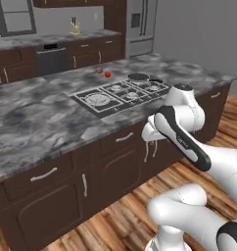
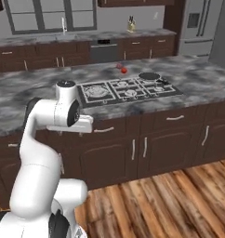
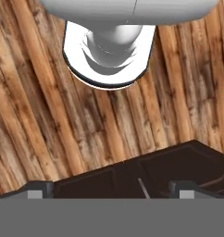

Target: Place the pan on the rear right burner on the stove. Then place the tomato and the onion in the pan and turn on the rear right burner.

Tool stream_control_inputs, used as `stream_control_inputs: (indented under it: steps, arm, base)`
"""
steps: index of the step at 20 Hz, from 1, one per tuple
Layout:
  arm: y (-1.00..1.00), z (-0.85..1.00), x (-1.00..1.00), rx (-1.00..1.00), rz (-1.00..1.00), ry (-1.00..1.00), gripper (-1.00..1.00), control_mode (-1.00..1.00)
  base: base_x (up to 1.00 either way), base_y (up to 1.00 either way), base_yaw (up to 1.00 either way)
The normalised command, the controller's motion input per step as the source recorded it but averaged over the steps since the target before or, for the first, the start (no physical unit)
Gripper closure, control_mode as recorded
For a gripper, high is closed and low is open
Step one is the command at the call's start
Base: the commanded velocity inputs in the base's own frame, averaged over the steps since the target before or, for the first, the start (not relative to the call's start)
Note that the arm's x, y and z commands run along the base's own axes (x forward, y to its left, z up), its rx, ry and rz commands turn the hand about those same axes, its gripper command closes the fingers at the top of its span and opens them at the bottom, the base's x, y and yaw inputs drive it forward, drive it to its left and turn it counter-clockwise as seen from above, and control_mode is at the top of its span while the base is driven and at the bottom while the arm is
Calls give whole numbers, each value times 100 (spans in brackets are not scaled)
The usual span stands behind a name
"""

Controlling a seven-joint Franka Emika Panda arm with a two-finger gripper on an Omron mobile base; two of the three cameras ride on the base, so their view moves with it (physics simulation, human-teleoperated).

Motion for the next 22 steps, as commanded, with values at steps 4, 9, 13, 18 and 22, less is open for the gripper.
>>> stream_control_inputs:
  steps: [4, 9, 13, 18, 22]
  arm:
    - [0, 0, 0, 0, 0, 0, -100, 100]
    - [0, 0, 0, 0, 0, 0, -100, 100]
    - [0, 0, 0, 0, 0, 0, -100, 100]
    - [0, 0, 0, 0, 0, 0, -100, 100]
    - [0, 0, 0, 0, 0, 0, -100, 100]
  base:
    - [-55, 81, -45]
    - [-27, 45, -59]
    - [-35, 50, -65]
    - [-80, 79, -51]
    - [-100, 63, -35]
